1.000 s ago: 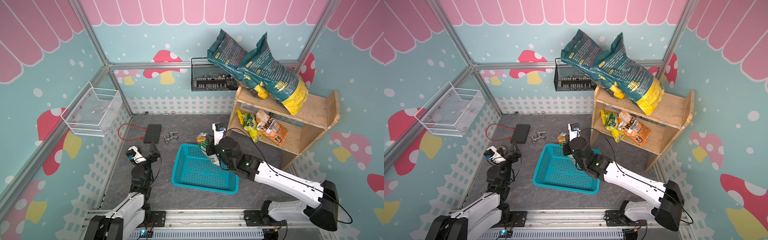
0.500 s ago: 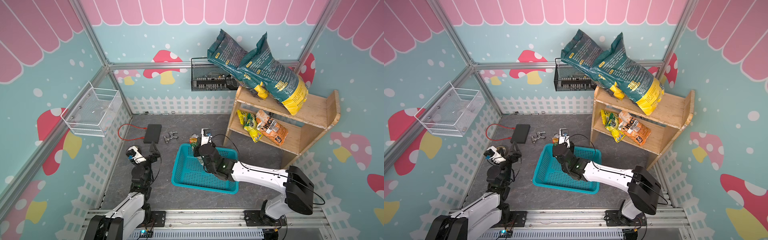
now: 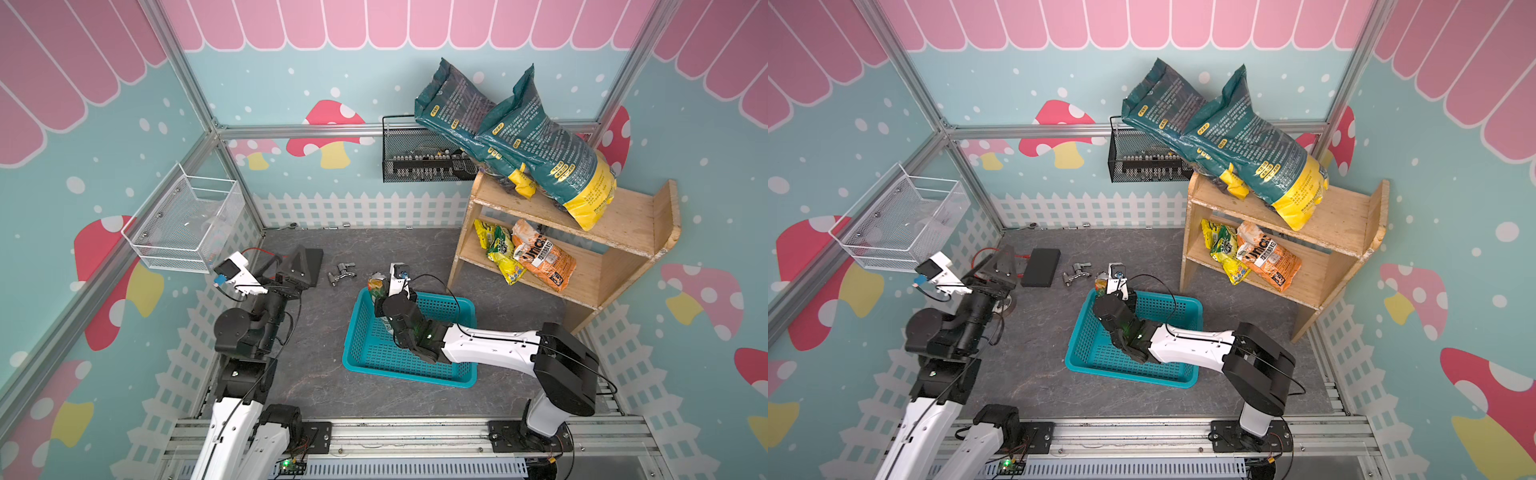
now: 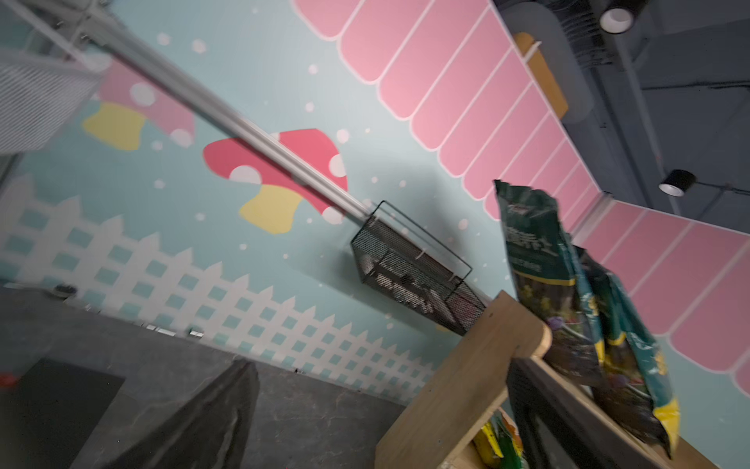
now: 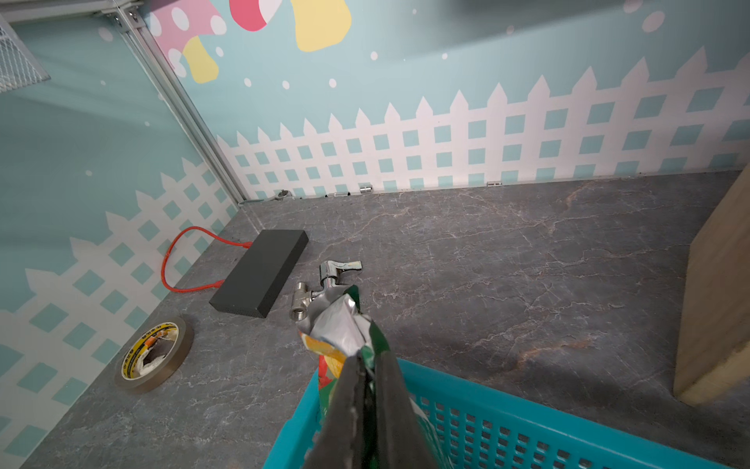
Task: Take down the fertilizer bag from the shelf
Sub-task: Place the fertilizer bag in the storage box.
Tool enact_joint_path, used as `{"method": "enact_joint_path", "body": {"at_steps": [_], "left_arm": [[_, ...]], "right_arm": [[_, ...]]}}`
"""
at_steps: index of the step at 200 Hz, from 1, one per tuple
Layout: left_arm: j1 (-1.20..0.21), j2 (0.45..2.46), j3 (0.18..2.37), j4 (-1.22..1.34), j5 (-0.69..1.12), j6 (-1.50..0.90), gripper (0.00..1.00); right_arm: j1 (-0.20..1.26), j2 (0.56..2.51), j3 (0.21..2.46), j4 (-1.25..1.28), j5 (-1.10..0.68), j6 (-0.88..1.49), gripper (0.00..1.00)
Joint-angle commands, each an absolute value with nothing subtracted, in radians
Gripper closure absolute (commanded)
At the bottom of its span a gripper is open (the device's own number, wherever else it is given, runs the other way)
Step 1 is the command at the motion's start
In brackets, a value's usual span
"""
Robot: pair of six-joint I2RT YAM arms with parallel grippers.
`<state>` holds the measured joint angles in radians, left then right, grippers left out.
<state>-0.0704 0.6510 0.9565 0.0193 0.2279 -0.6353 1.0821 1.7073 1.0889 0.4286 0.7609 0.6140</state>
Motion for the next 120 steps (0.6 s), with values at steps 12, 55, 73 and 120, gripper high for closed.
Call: {"method": "enact_joint_path", "body": {"at_steps": [12, 55, 73, 120], "left_arm": [[-0.119, 0.712, 1.102, -0.322, 0.381, -0.362, 0.01], [-0.110, 0.707, 0.922, -0.296, 0.378, -0.300, 0.01], [-0.071, 0.679, 0.884, -0.304, 0.379, -0.295, 0.01], [-0.006, 0.706, 0.856, -0.347, 0.355, -0.291, 0.01]], "right_arm": [[1.100, 1.751, 1.126, 0.629, 0.847, 0.602, 1.00], [1.110, 1.846, 1.179, 0.721, 0.941, 0.560, 1.00], [1.117, 1.875, 1.187, 0.808, 0.980, 0.505, 1.00], [1.158, 2.004, 1.266, 0.967, 1.025, 0.346, 0.67]]}}
